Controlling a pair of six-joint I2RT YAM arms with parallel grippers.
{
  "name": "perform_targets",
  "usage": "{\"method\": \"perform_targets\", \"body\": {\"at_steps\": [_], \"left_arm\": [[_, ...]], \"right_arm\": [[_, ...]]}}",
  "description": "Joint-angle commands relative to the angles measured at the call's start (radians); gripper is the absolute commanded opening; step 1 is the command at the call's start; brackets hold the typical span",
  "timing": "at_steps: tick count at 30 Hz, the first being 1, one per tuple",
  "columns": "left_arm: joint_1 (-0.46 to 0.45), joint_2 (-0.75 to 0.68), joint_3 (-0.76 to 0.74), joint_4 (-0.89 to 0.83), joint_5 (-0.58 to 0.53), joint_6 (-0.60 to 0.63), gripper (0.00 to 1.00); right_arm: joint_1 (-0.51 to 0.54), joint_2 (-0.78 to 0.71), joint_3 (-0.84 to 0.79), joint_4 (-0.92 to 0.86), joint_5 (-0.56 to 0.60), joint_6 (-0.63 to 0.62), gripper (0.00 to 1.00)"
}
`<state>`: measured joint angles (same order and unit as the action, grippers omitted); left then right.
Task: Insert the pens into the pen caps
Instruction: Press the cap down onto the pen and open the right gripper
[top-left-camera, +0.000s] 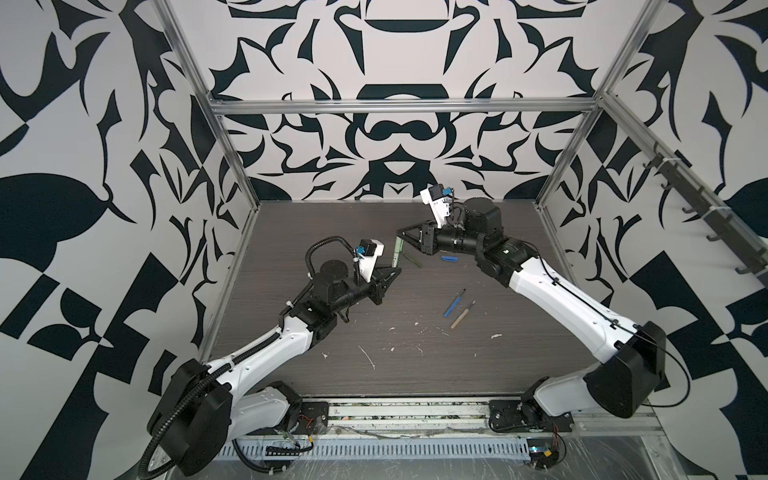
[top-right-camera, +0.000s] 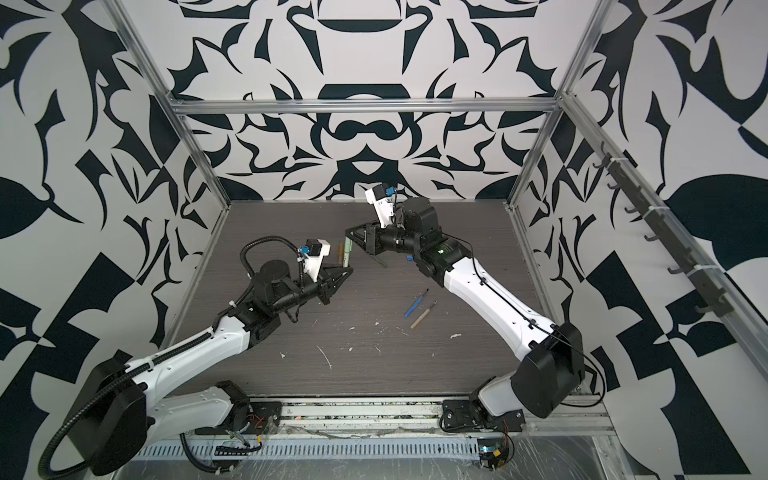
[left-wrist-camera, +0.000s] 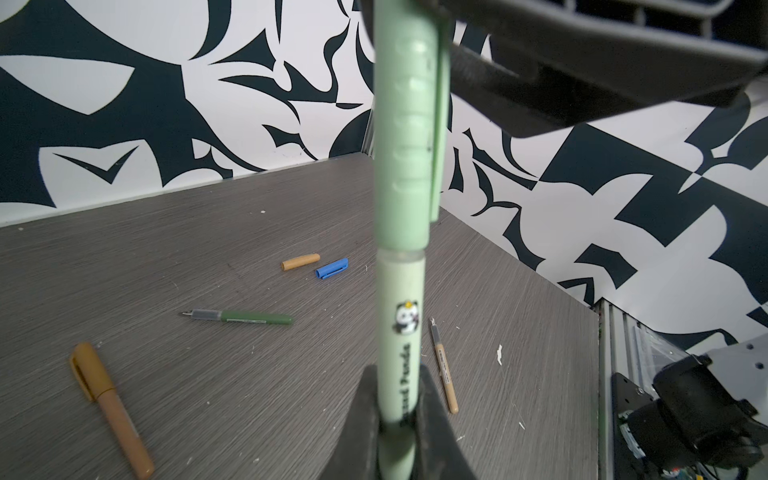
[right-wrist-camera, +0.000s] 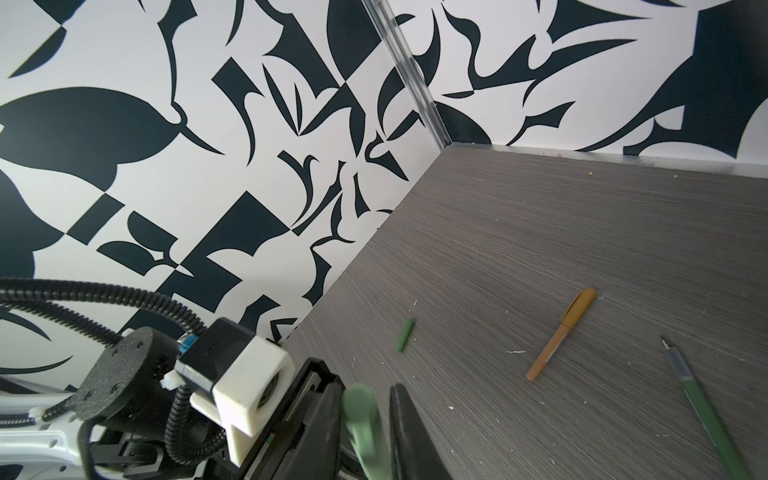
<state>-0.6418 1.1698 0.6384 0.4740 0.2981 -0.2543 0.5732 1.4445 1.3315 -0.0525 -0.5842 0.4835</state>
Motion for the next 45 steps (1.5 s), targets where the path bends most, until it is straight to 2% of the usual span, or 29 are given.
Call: {"method": "perform_targets", "body": {"at_steps": [1, 6, 14, 19, 26, 35, 45], "left_arm": [[-0.004, -0.012, 0.038, 0.01, 0.029, -0.018, 0.0], [-0.002, -0.02, 0.037, 0.026, 0.027, -0.035, 0.0], [-0.003, -0.014, 0.061, 0.079, 0.001, -0.08, 0.0], [0.006, 0.018, 0.13, 0.103, -0.061, -0.166, 0.0], [0.102, 0.095, 0.257, 0.173, 0.018, -0.308, 0.0], [0.172, 0.16, 0.377, 0.196, 0.055, -0.321, 0.0], [0.188, 0.202, 0.455, 0.209, 0.062, -0.319, 0.0]], "right_arm": [[0.003, -0.014, 0.0, 0.065, -0.048, 0.029, 0.2], [0.004, -0.029, -0.011, 0.055, -0.07, 0.027, 0.11], [0.006, -0.042, -0.06, 0.045, -0.088, 0.011, 0.09], [0.01, -0.076, -0.137, 0.064, -0.08, -0.044, 0.08], [0.012, -0.109, -0.222, 0.049, -0.053, -0.112, 0.03], [0.022, -0.12, -0.349, 0.068, -0.039, -0.138, 0.0], [0.062, -0.121, -0.451, 0.092, -0.033, -0.134, 0.0]]}}
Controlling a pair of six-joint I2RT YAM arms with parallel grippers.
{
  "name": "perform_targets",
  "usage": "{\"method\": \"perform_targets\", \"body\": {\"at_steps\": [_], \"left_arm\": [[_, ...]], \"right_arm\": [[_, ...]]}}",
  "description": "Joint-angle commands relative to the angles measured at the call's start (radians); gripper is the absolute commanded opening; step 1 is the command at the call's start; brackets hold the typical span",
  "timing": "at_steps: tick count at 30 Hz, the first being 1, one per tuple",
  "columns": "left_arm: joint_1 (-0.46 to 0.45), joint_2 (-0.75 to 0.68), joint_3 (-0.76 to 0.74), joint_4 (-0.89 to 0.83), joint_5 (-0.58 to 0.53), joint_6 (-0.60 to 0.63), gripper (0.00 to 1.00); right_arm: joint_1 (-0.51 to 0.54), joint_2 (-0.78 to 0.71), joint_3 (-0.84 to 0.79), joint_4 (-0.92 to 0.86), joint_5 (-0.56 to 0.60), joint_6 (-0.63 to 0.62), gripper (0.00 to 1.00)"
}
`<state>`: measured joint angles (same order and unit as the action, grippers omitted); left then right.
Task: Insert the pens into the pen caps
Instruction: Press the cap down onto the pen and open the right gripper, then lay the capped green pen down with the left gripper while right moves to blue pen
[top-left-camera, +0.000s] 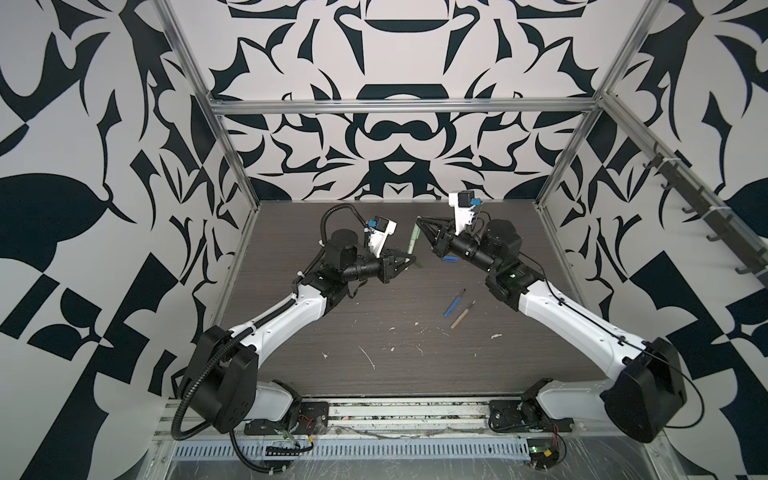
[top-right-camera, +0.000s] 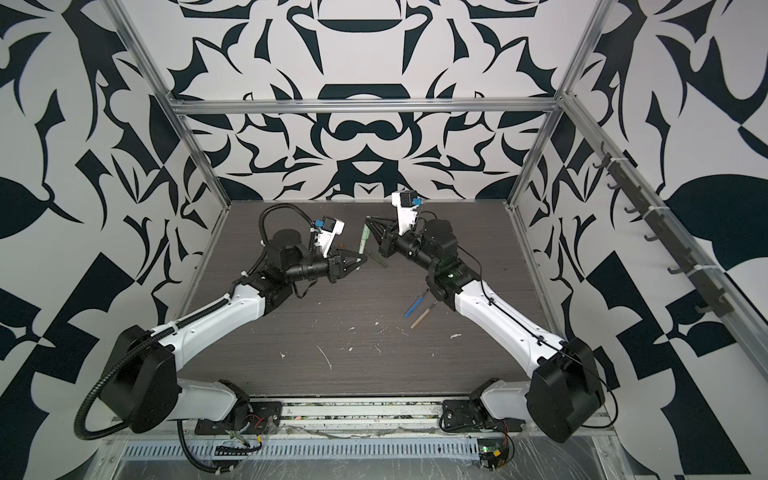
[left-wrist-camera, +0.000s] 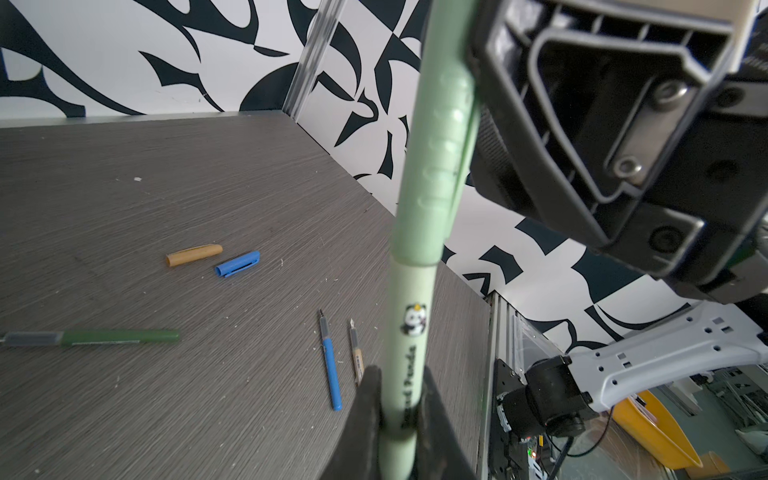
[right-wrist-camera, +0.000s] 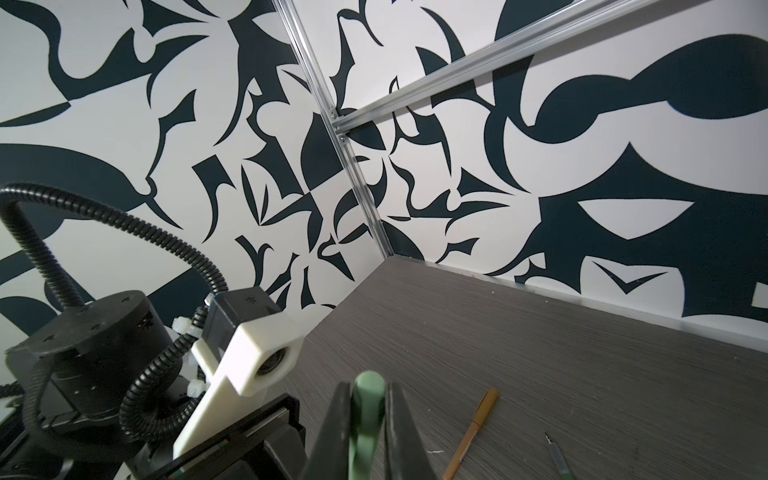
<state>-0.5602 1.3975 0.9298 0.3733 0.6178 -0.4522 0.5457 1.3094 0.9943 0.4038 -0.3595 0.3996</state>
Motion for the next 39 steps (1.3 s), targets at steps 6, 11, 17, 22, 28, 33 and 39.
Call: {"method": "perform_targets", "body": {"at_steps": [6, 11, 17, 22, 28, 33, 39], "left_arm": [[0.106, -0.018, 0.138, 0.266, -0.174, -0.089, 0.0], [0.106, -0.042, -0.016, 0.236, -0.096, -0.076, 0.0], [0.113, -0.114, -0.205, 0.196, -0.131, -0.096, 0.0], [0.118, -0.178, -0.181, -0.01, -0.289, -0.054, 0.0], [0.13, -0.059, 0.011, -0.362, -0.537, -0.009, 0.0], [0.16, 0.155, 0.209, -0.622, -0.611, 0.005, 0.0], [0.169, 0.339, 0.323, -0.71, -0.627, 0.029, 0.0]], "right_arm": [[0.089, -0.008, -0.072, -0.331, -0.216, 0.013, 0.03], [0.088, -0.049, 0.096, -0.329, -0.102, 0.046, 0.24], [0.088, -0.13, 0.339, -0.563, -0.025, -0.125, 0.36], [0.088, -0.175, 0.262, -0.607, 0.053, -0.141, 0.36], [0.074, -0.196, 0.131, -0.615, 0.123, -0.121, 0.36], [0.032, -0.182, 0.084, -0.62, 0.147, -0.091, 0.36], [-0.022, -0.176, 0.035, -0.613, 0.131, -0.062, 0.36]]}}
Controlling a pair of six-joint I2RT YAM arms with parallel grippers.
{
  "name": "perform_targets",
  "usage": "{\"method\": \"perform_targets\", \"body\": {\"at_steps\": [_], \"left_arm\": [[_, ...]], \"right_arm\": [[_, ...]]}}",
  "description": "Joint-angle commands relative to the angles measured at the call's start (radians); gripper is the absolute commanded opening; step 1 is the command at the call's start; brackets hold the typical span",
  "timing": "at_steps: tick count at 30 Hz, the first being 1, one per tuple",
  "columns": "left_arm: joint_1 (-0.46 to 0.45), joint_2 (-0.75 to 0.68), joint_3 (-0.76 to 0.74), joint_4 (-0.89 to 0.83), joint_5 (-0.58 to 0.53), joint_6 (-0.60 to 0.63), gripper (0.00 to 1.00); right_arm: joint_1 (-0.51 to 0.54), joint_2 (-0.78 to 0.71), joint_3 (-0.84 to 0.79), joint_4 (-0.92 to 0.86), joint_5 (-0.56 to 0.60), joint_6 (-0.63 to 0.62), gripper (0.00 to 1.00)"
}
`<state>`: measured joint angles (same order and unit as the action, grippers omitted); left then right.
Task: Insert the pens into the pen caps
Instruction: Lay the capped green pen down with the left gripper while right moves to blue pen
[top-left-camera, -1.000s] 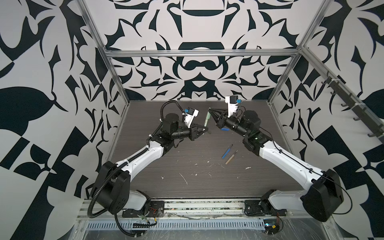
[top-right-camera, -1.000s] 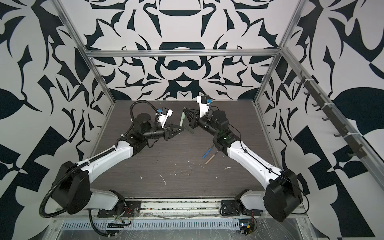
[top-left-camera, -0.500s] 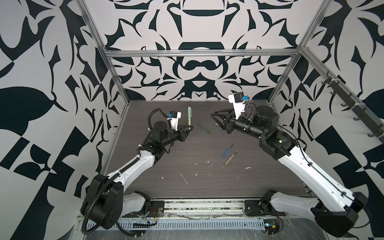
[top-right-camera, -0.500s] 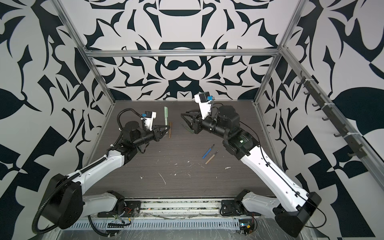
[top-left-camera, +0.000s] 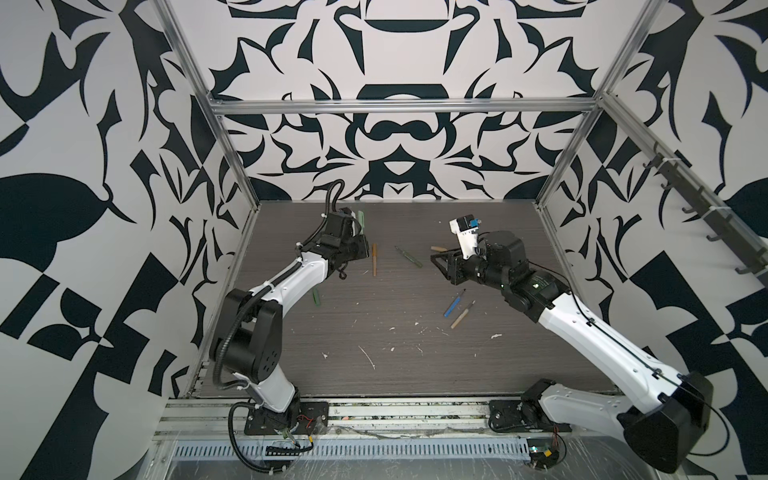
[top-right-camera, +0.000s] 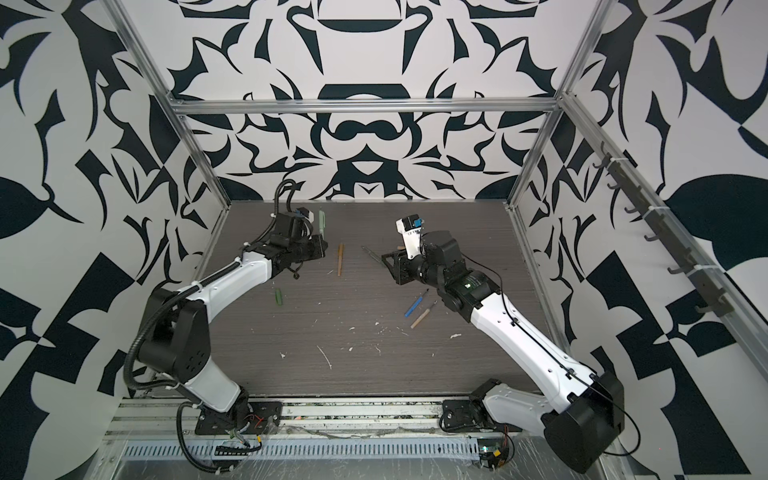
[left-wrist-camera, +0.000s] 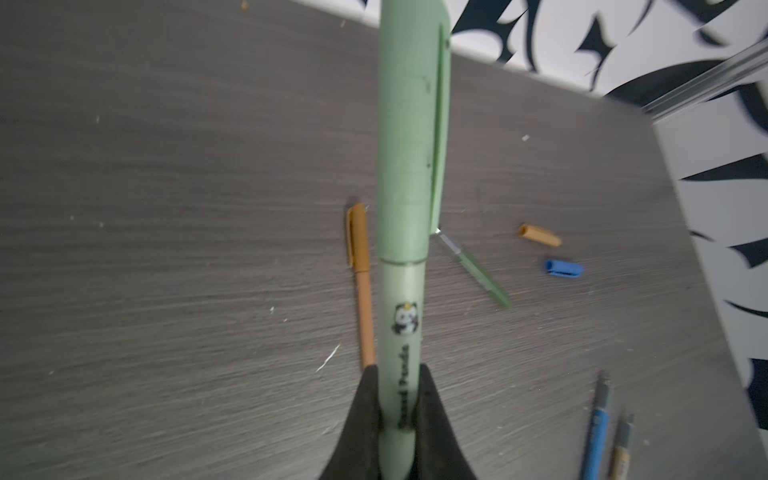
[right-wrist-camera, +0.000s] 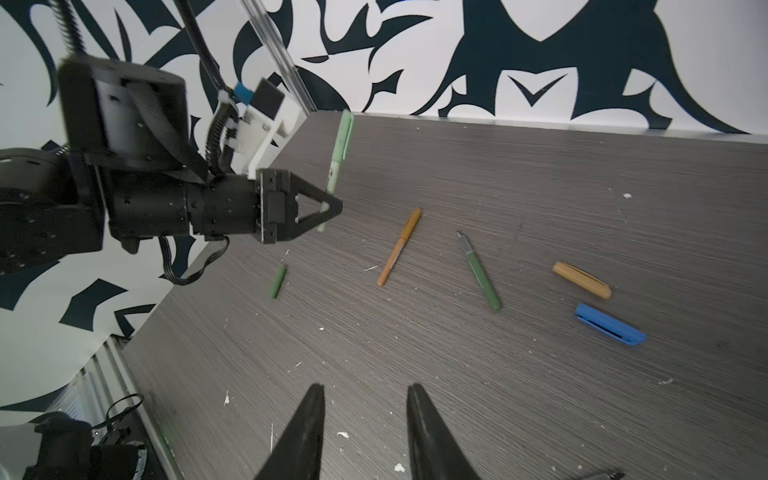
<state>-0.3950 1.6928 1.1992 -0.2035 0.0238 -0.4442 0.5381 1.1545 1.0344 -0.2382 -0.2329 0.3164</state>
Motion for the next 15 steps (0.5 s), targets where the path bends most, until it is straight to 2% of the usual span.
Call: {"method": "perform_targets", "body": {"at_steps": [1, 8, 15], "left_arm": [[0.004, 0.071, 0.078, -0.154, -0.022, 0.029, 0.0], [0.024, 0.247, 0.235, -0.295, 0.095, 0.047, 0.02], [0.042, 0.342, 0.305, -0.352, 0.125, 0.057, 0.07]], "right_arm": [[-0.021, -0.023, -0.015, 0.03, 0.007, 0.021, 0.36], [-0.092, -0.01, -0.066, 0.005, 0.038, 0.063, 0.36], [-0.143, -0.007, -0.097, 0.02, 0.01, 0.098, 0.36]]}}
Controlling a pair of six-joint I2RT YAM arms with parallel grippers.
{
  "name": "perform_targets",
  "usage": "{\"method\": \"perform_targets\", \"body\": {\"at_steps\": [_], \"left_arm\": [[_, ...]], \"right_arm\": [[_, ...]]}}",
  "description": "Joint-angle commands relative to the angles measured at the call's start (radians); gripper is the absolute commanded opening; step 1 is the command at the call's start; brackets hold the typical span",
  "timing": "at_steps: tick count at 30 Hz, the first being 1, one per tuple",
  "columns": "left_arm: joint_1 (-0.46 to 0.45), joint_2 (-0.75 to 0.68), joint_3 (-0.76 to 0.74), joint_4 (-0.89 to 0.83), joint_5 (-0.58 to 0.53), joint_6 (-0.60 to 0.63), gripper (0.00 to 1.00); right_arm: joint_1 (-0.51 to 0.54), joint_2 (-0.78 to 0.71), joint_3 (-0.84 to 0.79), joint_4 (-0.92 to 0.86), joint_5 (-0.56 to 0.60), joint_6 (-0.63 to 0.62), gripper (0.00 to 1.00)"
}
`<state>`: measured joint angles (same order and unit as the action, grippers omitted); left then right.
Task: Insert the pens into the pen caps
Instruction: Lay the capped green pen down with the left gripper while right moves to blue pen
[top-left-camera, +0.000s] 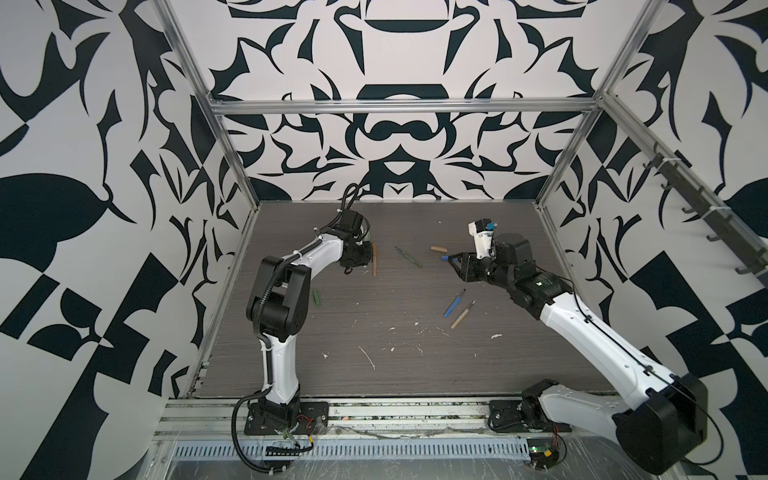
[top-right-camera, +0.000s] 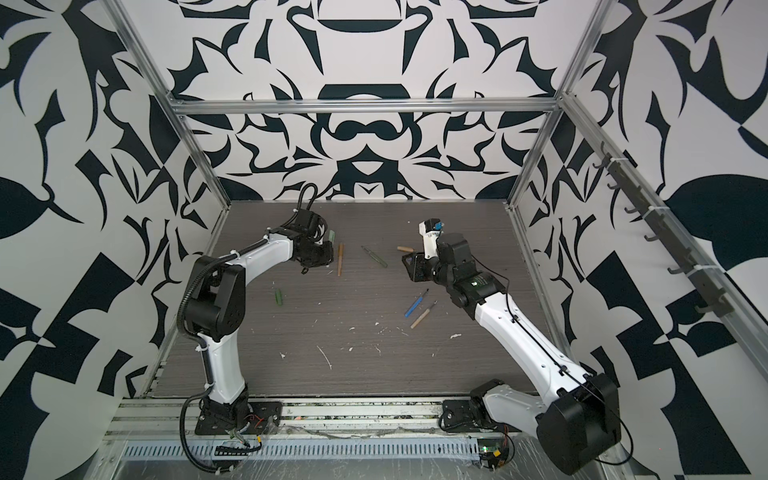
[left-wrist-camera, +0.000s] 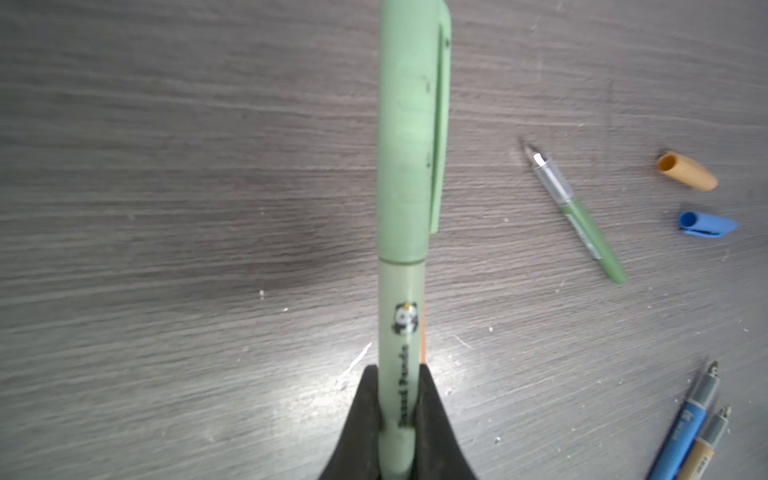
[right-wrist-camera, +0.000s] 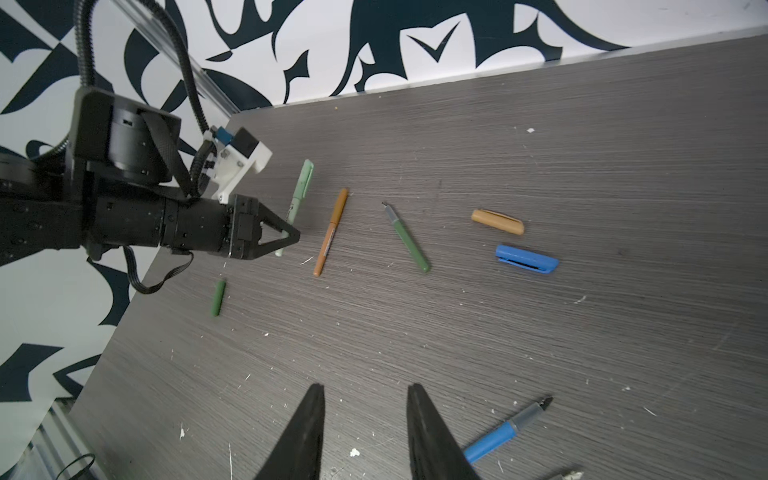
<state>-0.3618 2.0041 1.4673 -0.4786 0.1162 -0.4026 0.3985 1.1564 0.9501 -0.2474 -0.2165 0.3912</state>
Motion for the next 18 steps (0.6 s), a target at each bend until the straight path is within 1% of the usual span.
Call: {"method": "perform_targets", "body": {"at_steps": [1, 10, 14, 18], "left_arm": [[0.009, 0.045, 0.048, -0.087, 0.033, 0.02, 0.07], [0.017, 0.114, 0.129, -0.135, 0.019, 0.038, 0.14], [0.018, 0.148, 0.174, -0.179, 0.005, 0.05, 0.15], [0.018, 0.153, 0.175, -0.182, 0.002, 0.048, 0.17]], "right_arm": [[-0.004, -0.008, -0.015, 0.031, -0.007, 0.025, 0.36], [-0.012, -0.008, -0.036, 0.033, -0.012, 0.031, 0.36], [-0.017, -0.007, -0.036, 0.033, -0.012, 0.029, 0.36], [-0.018, -0.003, -0.03, 0.03, -0.014, 0.029, 0.36]]}}
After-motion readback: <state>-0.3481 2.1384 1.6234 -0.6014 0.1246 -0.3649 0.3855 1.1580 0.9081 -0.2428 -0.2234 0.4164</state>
